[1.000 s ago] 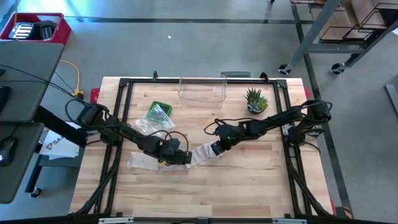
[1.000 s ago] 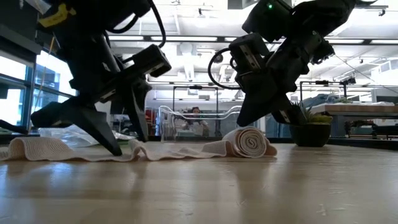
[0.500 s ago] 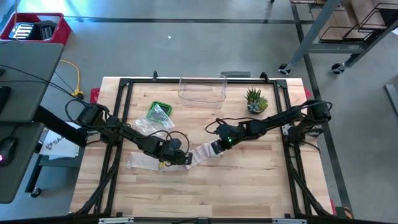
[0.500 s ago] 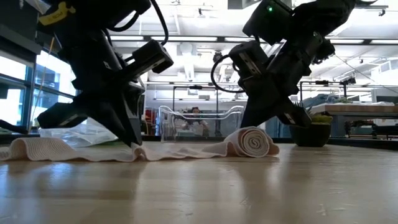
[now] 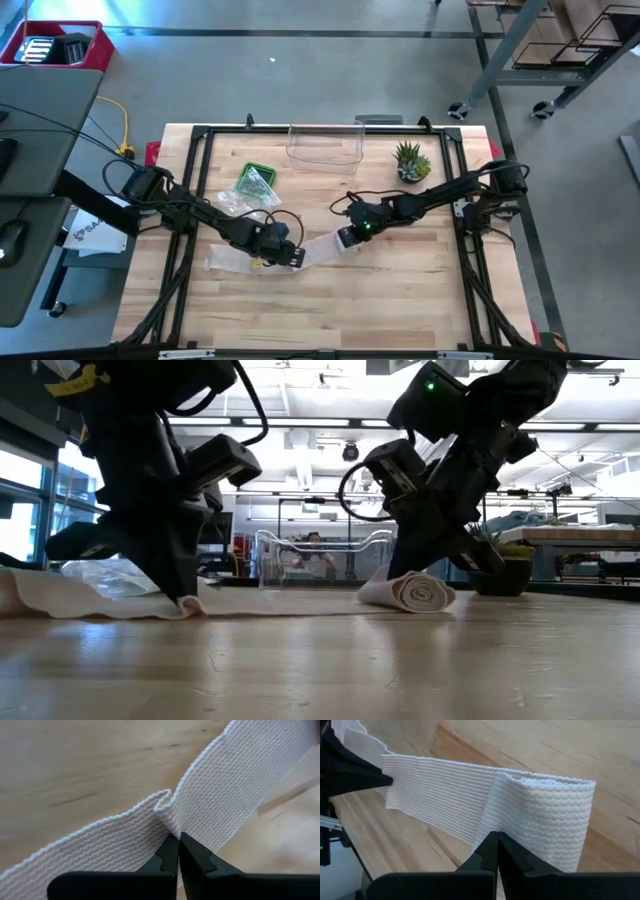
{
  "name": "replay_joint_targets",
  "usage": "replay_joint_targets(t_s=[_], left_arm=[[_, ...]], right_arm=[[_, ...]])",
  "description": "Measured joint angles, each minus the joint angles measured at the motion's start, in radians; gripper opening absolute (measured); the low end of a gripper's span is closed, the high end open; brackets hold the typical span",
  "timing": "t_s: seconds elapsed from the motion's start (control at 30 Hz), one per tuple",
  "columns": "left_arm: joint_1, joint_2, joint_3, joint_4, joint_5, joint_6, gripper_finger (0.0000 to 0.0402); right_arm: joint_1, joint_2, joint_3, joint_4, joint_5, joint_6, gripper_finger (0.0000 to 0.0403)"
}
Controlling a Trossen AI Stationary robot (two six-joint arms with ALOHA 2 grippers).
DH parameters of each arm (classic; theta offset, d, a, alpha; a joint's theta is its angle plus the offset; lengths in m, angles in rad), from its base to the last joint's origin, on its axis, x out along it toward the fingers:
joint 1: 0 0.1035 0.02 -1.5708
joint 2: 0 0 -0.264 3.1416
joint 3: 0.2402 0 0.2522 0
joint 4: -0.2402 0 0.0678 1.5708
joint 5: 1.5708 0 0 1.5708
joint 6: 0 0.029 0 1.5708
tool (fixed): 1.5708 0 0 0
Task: Roll bandage
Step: Roll the bandage
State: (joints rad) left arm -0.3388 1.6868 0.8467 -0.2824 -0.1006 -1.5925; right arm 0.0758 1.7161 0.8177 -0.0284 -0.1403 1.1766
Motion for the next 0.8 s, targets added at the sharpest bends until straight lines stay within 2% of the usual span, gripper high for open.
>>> replay_joint_targets(t_s=[0.33,0.8], left_arm=[[0.019,-0.070,0.000,-0.154,-0.013,0.092,0.0000],[0.045,-0.071,0.000,-0.088,-0.047,0.131,0.0000]], right_arm=[[0.017,-0.003,0.000,-0.002,0.009,0.013,0.0000],[0.017,-0.002,-0.001,0.059,0.006,0.058,0.0000]])
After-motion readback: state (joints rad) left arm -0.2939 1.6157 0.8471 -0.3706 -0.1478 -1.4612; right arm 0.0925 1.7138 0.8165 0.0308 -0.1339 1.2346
